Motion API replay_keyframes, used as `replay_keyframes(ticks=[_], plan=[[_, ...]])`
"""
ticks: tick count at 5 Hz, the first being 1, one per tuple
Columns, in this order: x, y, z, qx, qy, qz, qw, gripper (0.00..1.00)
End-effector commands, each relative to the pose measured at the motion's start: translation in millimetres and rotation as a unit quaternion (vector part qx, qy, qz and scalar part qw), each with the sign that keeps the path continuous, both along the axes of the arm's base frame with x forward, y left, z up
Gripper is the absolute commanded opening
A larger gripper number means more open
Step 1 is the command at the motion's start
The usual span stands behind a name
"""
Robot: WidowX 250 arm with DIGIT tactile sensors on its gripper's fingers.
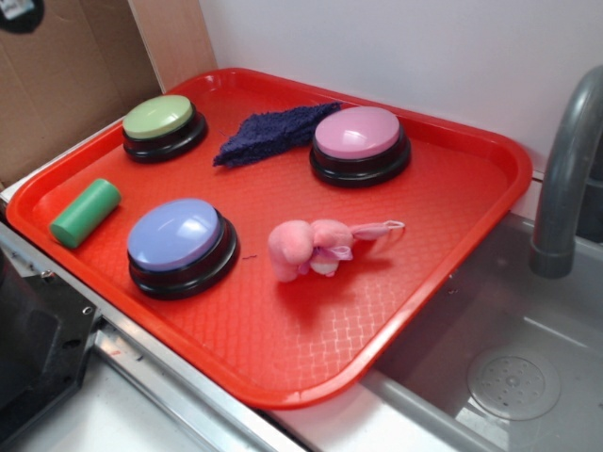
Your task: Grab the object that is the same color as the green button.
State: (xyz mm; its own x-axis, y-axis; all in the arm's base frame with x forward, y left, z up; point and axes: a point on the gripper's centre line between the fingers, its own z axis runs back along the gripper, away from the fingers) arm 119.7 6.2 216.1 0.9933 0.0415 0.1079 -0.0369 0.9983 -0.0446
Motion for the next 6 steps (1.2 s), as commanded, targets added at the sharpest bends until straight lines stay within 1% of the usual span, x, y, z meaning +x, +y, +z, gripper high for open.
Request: replay_keyframes(ticks=[1,2,3,4,5,6], plan=[[0,44,-30,0.015,-0.012,0.062,0.998,1.0],[-4,70,-64,0.032,-0.019,0.123,0.992,1.0],[-2,83,-96,0.048,-0.014,0.17,0.984,1.0],[2,92,-127,0.05,-0.024,0.192,0.98,1.0],[6,103,-164,0.053,-0.022,0.228,0.972,1.0],[12,108,-185,0.056,-0.017,0.23,0.971,1.0]])
